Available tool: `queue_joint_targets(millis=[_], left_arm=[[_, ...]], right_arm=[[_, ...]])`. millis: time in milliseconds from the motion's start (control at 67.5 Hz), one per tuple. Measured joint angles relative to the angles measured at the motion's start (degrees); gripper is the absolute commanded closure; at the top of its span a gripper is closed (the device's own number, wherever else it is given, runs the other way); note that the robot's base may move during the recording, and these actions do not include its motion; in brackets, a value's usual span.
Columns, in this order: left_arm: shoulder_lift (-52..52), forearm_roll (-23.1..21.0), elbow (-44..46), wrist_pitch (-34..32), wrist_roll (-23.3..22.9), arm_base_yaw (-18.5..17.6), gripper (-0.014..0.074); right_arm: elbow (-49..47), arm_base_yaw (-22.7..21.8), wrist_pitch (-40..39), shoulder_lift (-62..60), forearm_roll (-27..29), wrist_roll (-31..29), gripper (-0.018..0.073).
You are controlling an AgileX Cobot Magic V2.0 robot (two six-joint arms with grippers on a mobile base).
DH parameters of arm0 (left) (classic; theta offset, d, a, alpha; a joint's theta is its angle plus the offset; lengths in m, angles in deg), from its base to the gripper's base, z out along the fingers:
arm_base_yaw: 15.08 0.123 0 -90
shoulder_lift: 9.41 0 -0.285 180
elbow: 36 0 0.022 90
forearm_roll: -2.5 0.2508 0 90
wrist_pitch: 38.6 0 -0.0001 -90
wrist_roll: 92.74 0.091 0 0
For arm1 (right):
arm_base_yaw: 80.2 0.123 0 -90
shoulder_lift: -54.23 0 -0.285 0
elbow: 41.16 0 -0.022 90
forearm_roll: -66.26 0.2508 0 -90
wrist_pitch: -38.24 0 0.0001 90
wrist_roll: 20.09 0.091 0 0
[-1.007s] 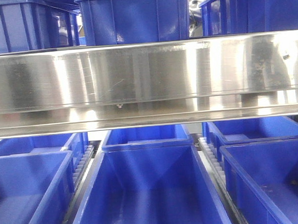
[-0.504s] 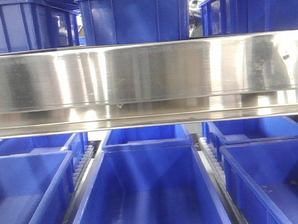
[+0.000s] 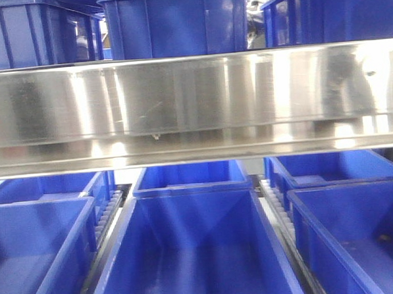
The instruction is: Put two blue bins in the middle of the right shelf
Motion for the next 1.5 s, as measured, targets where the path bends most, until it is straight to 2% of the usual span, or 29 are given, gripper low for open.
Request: queue_joint_targets(millis=[1496], left_arm=[[2.2, -0.1, 0.0, -3.6, 0.4, 0.1, 0.0707]], right_arm=[[0.0, 0.0, -3.1, 0.8, -0.9, 0.0, 0.0713]])
